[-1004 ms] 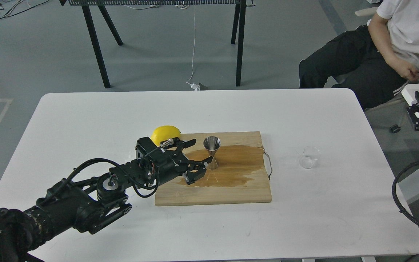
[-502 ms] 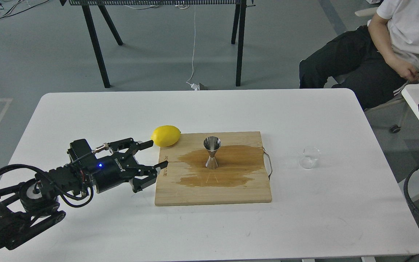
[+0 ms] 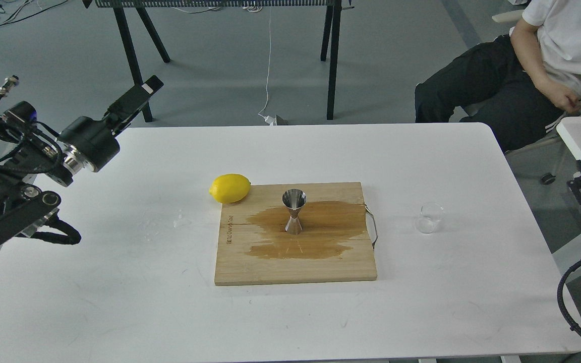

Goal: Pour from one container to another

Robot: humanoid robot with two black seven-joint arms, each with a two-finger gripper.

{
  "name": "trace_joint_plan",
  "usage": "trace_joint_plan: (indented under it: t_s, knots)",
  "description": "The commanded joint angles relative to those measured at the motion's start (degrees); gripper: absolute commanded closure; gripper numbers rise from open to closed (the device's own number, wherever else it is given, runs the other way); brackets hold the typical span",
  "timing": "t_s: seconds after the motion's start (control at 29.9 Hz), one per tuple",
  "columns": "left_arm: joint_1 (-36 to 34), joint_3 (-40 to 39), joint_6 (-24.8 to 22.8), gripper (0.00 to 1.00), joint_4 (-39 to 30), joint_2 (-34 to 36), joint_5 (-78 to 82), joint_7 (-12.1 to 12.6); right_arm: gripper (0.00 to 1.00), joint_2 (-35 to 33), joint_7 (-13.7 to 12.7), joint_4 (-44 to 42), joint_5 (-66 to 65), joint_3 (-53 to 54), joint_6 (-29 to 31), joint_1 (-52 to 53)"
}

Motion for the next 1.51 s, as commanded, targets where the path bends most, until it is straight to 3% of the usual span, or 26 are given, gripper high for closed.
trace_joint_plan:
  t_s: [0.0,0.13,0.3,0.37,0.57,0.74,0.94,1.17,1.47]
  knots:
    - [-0.84,-2.84,-6.15,0.0,3.84,-2.33,-12.17,0.0,0.0,0.35,-3.23,4.92,4.06,-0.08,0.0,-4.72]
    - [-2.07,-5.47,-10.9,0.0,8.33,-4.54,-25.61,0.22,0.0,1.75,-3.4,10.8,4.32,-0.16,0.0,-9.12]
    - [-2.69,-8.3,-15.13,0.0,10.97,-5.42,-41.27,7.24,0.0,5.18,-3.4,18.89,4.5,-0.08,0.0,-12.11]
    - [-2.78,-8.47,-15.05,0.0,10.97,-5.86,-44.71,8.22,0.0,6.41,-3.31,20.22,4.41,-0.08,-3.11,-12.73]
    - [-3.66,-8.47,-14.78,0.0,11.5,-6.03,-46.39,8.22,0.0,12.48,-3.31,20.49,4.15,-0.08,-16.21,-12.21]
    - [-3.66,-8.47,-14.87,0.0,11.59,-6.03,-46.48,7.96,0.0,13.98,-3.14,20.32,3.62,-0.25,-19.12,-12.12]
    - [-3.57,-8.56,-14.87,0.0,11.68,-6.03,-46.48,7.96,0.0,13.98,-2.52,20.05,3.27,-4.73,-29.13,-7.73]
    - [-4.01,-12.42,-15.75,0.0,17.03,-6.73,-46.66,8.66,0.0,15.12,-1.91,18.91,2.31,-6.4,-30.99,-4.65]
    - [-4.8,-12.96,-19.0,0.0,21.08,-8.58,-46.57,9.45,0.0,19.51,-1.91,10.04,-0.6,-9.39,-30.02,1.15]
